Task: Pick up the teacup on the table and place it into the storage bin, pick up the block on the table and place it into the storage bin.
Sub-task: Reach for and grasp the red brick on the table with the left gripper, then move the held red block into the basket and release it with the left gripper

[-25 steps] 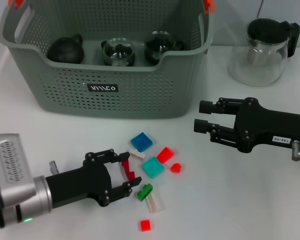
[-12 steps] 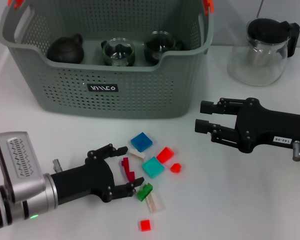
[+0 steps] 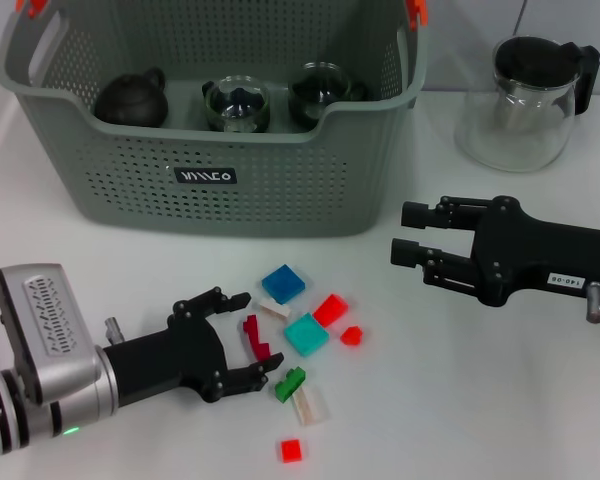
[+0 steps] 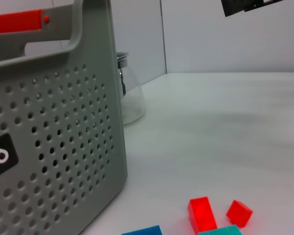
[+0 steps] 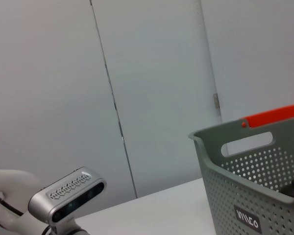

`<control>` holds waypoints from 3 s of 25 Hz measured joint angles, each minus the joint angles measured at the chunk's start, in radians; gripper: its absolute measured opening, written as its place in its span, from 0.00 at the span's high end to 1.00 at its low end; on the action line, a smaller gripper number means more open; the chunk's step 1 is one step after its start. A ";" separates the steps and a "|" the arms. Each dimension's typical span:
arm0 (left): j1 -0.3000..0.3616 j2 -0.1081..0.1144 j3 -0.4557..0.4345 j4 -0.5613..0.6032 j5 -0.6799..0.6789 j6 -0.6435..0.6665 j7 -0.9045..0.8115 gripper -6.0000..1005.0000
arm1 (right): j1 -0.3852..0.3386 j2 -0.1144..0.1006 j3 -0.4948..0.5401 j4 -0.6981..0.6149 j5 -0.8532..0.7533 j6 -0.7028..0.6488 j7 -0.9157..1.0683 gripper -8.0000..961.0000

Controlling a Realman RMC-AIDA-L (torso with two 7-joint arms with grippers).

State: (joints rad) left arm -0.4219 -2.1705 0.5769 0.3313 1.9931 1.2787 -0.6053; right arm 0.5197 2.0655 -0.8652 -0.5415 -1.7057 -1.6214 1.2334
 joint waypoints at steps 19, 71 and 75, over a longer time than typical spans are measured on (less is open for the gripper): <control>-0.010 -0.002 0.012 -0.023 0.006 -0.037 0.001 0.19 | -0.003 -0.001 0.002 0.002 -0.003 0.000 0.005 0.46; -0.270 0.114 -0.314 0.289 -0.103 0.350 -0.584 0.30 | 0.006 0.001 0.002 0.002 -0.005 0.002 0.006 0.46; -0.329 0.108 -0.146 0.321 -0.102 0.088 -0.697 0.30 | 0.005 0.001 0.002 0.002 -0.005 0.002 0.006 0.46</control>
State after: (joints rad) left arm -0.7505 -2.0628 0.4306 0.6522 1.8910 1.3668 -1.3025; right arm 0.5249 2.0663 -0.8636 -0.5400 -1.7109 -1.6191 1.2395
